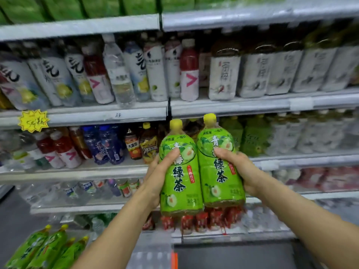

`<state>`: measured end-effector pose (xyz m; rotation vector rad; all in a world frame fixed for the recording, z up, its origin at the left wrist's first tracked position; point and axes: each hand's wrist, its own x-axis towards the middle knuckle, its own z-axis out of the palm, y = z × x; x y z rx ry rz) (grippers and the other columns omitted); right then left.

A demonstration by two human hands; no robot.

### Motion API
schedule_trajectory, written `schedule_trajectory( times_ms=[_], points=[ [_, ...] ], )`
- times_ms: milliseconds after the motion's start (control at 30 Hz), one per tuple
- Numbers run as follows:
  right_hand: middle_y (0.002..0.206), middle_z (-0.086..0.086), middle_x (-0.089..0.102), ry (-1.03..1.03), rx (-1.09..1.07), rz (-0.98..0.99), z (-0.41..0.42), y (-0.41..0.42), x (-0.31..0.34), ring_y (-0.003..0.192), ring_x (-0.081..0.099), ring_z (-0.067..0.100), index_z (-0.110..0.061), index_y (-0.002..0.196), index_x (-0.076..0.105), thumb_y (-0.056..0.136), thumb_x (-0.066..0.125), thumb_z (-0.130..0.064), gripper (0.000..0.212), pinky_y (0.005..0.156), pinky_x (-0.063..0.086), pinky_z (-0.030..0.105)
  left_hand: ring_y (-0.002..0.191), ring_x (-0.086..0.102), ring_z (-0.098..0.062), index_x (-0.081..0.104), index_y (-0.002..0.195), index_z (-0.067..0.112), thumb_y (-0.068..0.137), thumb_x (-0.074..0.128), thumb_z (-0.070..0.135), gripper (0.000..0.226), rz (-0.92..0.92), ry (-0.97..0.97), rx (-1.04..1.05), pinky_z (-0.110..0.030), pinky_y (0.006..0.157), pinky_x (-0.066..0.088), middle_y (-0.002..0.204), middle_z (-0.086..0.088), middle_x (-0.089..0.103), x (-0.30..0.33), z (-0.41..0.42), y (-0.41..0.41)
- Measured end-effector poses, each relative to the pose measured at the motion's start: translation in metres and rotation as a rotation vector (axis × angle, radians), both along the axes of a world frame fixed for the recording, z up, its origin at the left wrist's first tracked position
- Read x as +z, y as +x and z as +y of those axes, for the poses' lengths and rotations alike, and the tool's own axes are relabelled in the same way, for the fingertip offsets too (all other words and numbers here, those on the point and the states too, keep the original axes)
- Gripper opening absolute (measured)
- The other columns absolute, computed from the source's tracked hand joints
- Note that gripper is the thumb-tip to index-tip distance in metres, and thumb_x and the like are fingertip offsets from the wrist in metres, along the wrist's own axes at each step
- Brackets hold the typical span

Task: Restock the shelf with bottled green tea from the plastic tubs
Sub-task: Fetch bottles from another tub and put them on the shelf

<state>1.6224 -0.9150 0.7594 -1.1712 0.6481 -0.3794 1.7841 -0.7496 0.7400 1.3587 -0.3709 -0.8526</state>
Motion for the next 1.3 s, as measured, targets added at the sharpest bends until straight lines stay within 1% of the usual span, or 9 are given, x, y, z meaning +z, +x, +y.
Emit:
schedule_trajectory(
  times_ms=[133, 200, 367, 500, 633, 800, 1067, 1200, 1300],
  points=[
    [0.099, 0.019, 0.075, -0.104, 0.06, -0.14, -0.044, -0.065, 0.052, 0.08, 0.075, 0.03, -0.004, 0.117, 0.064, 0.066, 0.079, -0.029, 0.059, 0.064, 0.06, 0.037, 0.106, 0.07, -0.039, 0.06, 0.133, 0.015, 0.066, 0.083, 0.059, 0.083, -0.067, -0.112, -0.073, -0.061, 0.093, 0.054, 0.117, -0.017, 0.072, 0.047, -0.051, -0.067],
    [0.099, 0.018, 0.075, -0.163, 0.065, -0.169, -0.066, -0.097, 0.074, 0.078, 0.074, 0.029, -0.005, 0.115, 0.065, 0.069, 0.073, -0.027, 0.051, 0.063, 0.06, 0.036, 0.107, 0.069, -0.042, 0.061, 0.132, 0.013, 0.076, 0.078, 0.051, 0.07, -0.073, -0.162, -0.098, -0.062, 0.091, 0.054, 0.118, -0.02, 0.072, 0.067, -0.075, -0.096],
    [0.099, 0.02, 0.074, -0.298, 0.038, -0.213, -0.123, -0.15, 0.129, 0.08, 0.074, 0.03, -0.003, 0.113, 0.066, 0.07, 0.072, -0.029, 0.05, 0.064, 0.059, 0.035, 0.11, 0.068, -0.042, 0.061, 0.132, 0.013, 0.074, 0.075, 0.053, 0.072, -0.12, -0.253, -0.145, -0.064, 0.096, 0.051, 0.121, -0.021, 0.07, 0.123, -0.133, -0.141],
    [0.092, 0.016, 0.075, -0.372, -0.014, -0.272, -0.16, -0.166, 0.166, 0.074, 0.073, 0.027, -0.005, 0.108, 0.069, 0.067, 0.075, -0.032, 0.049, 0.06, 0.058, 0.032, 0.094, 0.073, -0.038, 0.063, 0.127, 0.011, 0.073, 0.079, 0.047, 0.067, -0.177, -0.297, -0.129, -0.053, 0.079, 0.061, 0.111, -0.02, 0.074, 0.172, -0.168, -0.158],
    [0.095, 0.016, 0.075, -0.419, -0.058, -0.345, -0.194, -0.161, 0.201, 0.077, 0.073, 0.027, -0.008, 0.109, 0.07, 0.066, 0.077, -0.033, 0.05, 0.066, 0.06, 0.038, 0.08, 0.074, -0.03, 0.063, 0.127, 0.008, 0.072, 0.073, 0.048, 0.068, -0.245, -0.343, -0.12, -0.042, 0.066, 0.062, 0.104, -0.018, 0.075, 0.216, -0.198, -0.156],
    [0.102, 0.015, 0.075, -0.499, -0.08, -0.41, -0.237, -0.139, 0.252, 0.083, 0.074, 0.028, -0.009, 0.115, 0.07, 0.065, 0.078, -0.038, 0.058, 0.07, 0.059, 0.038, 0.089, 0.075, -0.031, 0.066, 0.125, 0.015, 0.069, 0.069, 0.057, 0.07, -0.329, -0.369, -0.12, -0.049, 0.077, 0.061, 0.109, -0.016, 0.075, 0.259, -0.235, -0.133],
    [0.104, 0.01, 0.076, -0.626, -0.223, -0.576, -0.299, -0.081, 0.342, 0.091, 0.074, 0.024, -0.014, 0.116, 0.07, 0.075, 0.079, -0.04, 0.049, 0.079, 0.061, 0.044, 0.083, 0.076, -0.027, 0.072, 0.11, 0.018, 0.086, 0.062, 0.052, 0.043, -0.428, -0.517, -0.134, -0.043, 0.07, 0.062, 0.099, -0.01, 0.078, 0.324, -0.293, -0.097],
    [0.111, 0.006, 0.074, -0.658, -0.358, -0.675, -0.33, -0.056, 0.366, 0.096, 0.074, 0.023, -0.017, 0.13, 0.056, 0.061, 0.09, -0.044, 0.081, 0.079, 0.06, 0.044, 0.084, 0.076, -0.026, 0.071, 0.107, 0.018, 0.095, 0.055, 0.051, 0.039, -0.478, -0.558, -0.136, -0.042, 0.072, 0.063, 0.095, -0.007, 0.078, 0.346, -0.314, -0.086],
    [0.109, 0.005, 0.072, -0.68, -0.434, -0.687, -0.353, -0.047, 0.374, 0.089, 0.074, 0.018, -0.019, 0.125, 0.051, 0.07, 0.087, -0.034, 0.067, 0.073, 0.062, 0.039, 0.079, 0.076, -0.024, 0.071, 0.097, 0.017, 0.098, 0.053, 0.047, 0.035, -0.482, -0.616, -0.147, -0.042, 0.072, 0.063, 0.088, -0.007, 0.079, 0.359, -0.326, -0.082]
  ],
)
